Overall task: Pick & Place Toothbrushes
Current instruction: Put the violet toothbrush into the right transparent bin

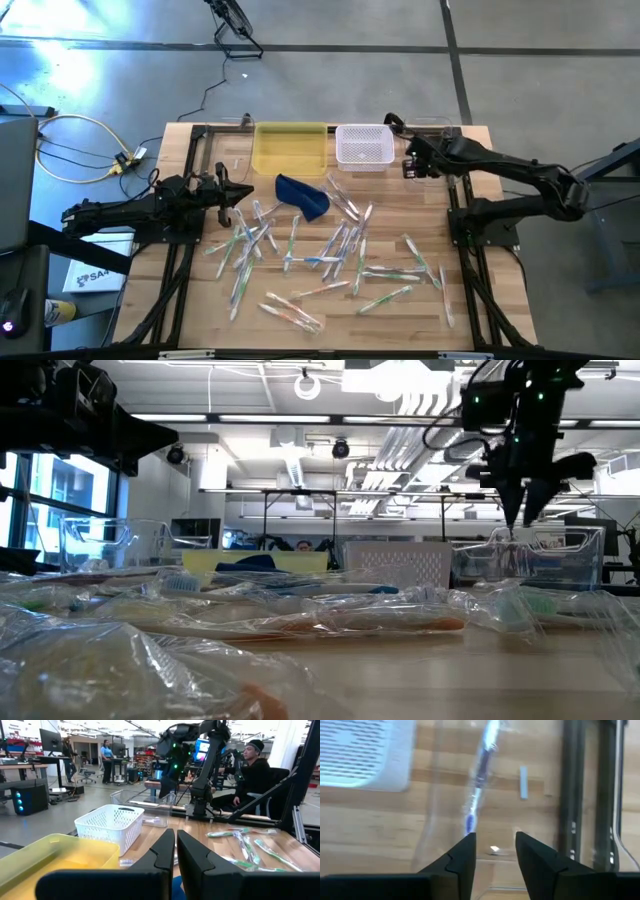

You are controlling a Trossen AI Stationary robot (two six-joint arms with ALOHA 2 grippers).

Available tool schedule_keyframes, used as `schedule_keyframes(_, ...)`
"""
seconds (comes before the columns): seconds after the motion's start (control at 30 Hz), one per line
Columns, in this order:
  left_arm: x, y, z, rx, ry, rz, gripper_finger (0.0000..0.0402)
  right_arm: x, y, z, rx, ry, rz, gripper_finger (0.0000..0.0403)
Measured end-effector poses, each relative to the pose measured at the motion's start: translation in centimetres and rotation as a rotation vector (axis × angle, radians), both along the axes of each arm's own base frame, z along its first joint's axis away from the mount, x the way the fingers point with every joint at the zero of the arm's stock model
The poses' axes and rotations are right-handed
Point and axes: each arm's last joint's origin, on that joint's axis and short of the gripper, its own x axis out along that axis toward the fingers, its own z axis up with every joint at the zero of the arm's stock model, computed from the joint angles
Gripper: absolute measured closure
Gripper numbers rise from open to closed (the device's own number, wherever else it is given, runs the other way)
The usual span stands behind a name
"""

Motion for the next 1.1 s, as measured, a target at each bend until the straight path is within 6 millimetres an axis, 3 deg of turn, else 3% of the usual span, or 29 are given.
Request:
schedule_keyframes(0.23,0.0,0.0,0.0,0.0,0.0,0.0,0.0384,1.0,0.9,4.8,-0.114,-0.143,0.143,0.0344)
schedule_keyframes(0.4,0.0,0.0,0.0,0.026,0.006,0.004,0.0384,2.9,2.0,7.2,-0.259,-0.316,0.369,0.0393)
schedule_keyframes(0.6,0.0,0.0,0.0,0.032,0.007,0.005,0.0384,4.9,3.3,8.2,-0.368,-0.41,0.562,0.0397)
schedule_keyframes(1.1,0.0,0.0,0.0,0.032,0.007,0.005,0.0384,6.5,6.2,9.2,-0.387,-0.547,0.818,0.04)
